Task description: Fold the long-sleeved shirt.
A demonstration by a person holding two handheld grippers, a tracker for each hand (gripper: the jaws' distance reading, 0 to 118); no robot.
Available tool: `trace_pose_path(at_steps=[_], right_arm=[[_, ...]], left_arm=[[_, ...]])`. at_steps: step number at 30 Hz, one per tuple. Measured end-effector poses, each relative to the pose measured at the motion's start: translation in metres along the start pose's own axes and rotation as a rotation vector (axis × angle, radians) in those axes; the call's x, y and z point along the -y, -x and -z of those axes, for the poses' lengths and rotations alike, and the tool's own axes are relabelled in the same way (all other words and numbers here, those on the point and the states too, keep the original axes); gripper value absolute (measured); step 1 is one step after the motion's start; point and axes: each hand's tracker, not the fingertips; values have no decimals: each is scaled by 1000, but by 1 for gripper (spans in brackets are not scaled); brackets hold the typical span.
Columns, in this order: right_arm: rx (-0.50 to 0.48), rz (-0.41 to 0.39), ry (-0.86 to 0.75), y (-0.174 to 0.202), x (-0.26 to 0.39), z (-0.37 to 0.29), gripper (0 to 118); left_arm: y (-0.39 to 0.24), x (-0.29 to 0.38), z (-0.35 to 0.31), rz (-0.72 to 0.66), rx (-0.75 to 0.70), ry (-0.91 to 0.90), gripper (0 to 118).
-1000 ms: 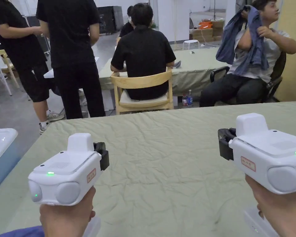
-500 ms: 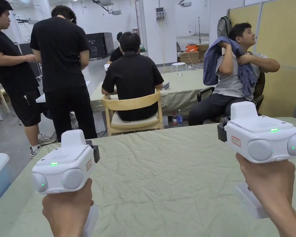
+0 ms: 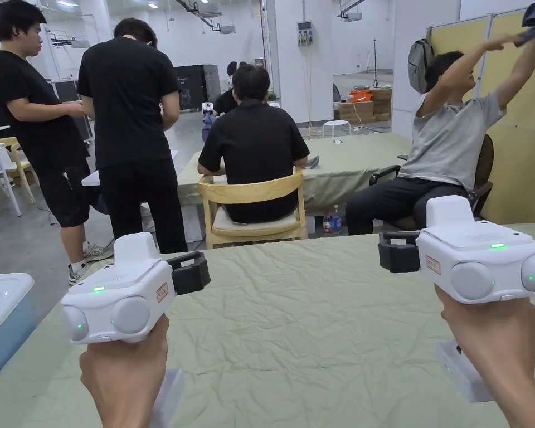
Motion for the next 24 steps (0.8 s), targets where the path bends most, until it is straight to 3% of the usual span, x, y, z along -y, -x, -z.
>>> trace_pose_path(at_steps=[2, 24], right_arm=[[-85, 69, -30, -8, 2, 0, 118], [-33, 0, -101, -10, -7, -7, 118]], left_arm=[[-2, 0, 1, 36, -28, -32, 117], [-1, -6, 8, 73, -16, -20, 118]])
